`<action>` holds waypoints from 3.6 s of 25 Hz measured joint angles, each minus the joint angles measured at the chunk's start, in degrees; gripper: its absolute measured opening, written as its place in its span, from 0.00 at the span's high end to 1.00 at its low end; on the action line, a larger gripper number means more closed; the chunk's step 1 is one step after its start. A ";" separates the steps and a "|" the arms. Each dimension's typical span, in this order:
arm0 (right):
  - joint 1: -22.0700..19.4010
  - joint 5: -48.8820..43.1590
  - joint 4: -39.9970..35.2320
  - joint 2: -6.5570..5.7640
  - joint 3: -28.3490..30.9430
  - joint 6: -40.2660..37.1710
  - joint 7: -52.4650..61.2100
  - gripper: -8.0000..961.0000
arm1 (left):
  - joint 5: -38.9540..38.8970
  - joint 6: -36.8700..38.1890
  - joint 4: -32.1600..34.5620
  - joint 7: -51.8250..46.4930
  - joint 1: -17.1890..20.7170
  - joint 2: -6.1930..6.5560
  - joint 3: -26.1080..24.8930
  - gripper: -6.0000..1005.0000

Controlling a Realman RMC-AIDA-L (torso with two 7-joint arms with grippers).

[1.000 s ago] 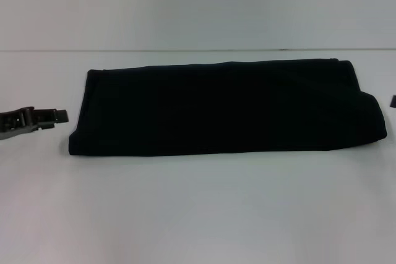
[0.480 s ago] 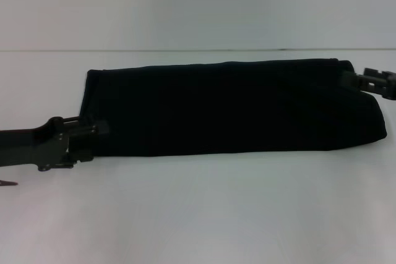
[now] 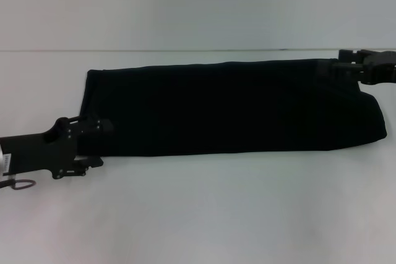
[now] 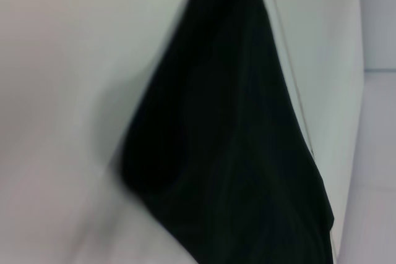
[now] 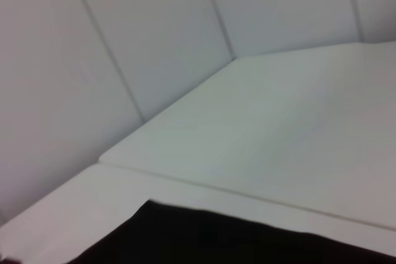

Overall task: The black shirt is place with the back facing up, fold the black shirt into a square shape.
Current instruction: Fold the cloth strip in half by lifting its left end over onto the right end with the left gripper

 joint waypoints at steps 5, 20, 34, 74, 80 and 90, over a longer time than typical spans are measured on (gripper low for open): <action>0.63 0.03 -0.26 0.12 -2.32 -0.01 -1.28 0.05 | -0.42 -2.57 -2.84 -5.32 0.37 -0.18 -0.03 0.13; 1.08 0.06 -0.30 0.84 -3.15 2.94 -3.78 0.05 | -0.33 -8.26 -3.16 -12.56 -0.28 -0.24 -0.02 0.13; 1.35 0.31 -0.22 1.02 -3.18 3.07 -3.80 0.05 | 0.04 -10.22 -3.35 -12.46 -0.10 -0.19 -0.03 0.13; 1.59 0.84 -0.32 1.03 -2.47 3.56 -3.56 0.06 | -3.35 -17.34 -3.67 -7.02 -0.23 -0.45 -0.02 0.13; 1.60 0.84 -0.32 1.02 -2.47 3.84 -3.76 0.06 | -3.08 -17.07 -3.71 -5.73 -0.26 -0.45 0.35 0.13; 1.77 0.84 -0.32 1.03 -2.47 3.86 -3.69 0.06 | -2.67 -15.99 -3.75 -2.28 0.25 -0.67 1.25 0.35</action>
